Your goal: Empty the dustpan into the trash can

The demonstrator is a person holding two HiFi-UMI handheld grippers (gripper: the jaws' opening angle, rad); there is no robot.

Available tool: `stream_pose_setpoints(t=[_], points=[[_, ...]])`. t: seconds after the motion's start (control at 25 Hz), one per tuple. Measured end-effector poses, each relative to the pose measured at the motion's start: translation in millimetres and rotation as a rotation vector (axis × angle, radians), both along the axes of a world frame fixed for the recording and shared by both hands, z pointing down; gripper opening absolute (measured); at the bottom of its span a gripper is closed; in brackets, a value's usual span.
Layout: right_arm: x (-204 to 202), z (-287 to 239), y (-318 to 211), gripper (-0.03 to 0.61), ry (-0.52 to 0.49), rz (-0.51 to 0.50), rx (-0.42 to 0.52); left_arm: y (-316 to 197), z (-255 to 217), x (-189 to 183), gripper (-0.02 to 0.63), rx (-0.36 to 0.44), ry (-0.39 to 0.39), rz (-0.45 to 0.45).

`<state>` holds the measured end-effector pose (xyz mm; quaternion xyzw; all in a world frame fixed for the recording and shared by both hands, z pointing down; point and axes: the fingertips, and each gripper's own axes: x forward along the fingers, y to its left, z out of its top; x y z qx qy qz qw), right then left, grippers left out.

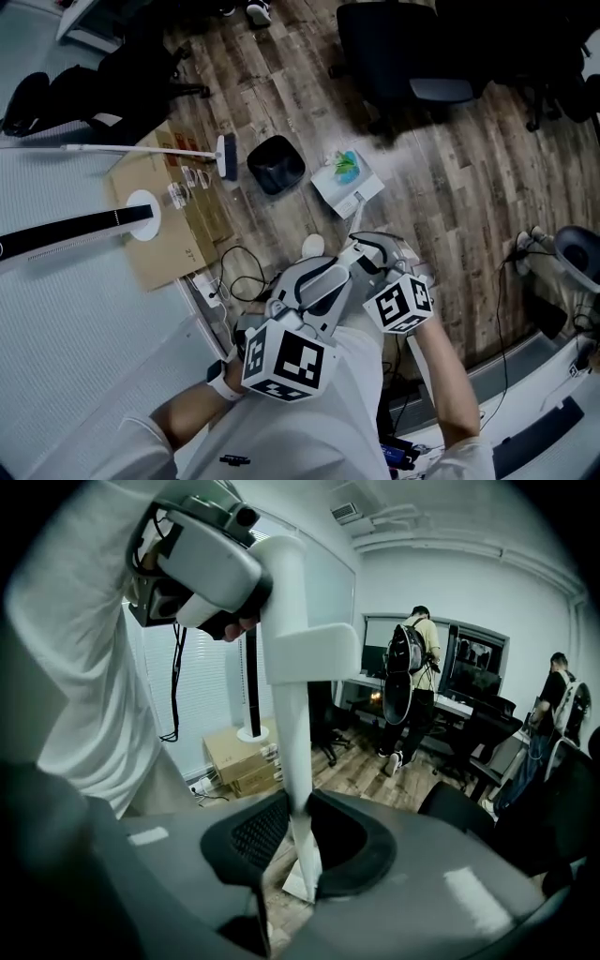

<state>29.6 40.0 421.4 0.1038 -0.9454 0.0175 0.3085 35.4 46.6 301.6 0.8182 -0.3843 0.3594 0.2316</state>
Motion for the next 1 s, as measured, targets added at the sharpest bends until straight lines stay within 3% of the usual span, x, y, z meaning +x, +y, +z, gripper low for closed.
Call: stream_pose_setpoints(t=[0.48,1.0], points=[[-18,-52,2,0.087,-0.029,0.027,0.072,9,-50,-19,0.109,0.083,-0.013,0.052],[-52,-91,-2,0.087,-0.046,-0.055,0.138,10,-88,-57,0.109,0.139,0.023,-0.07]])
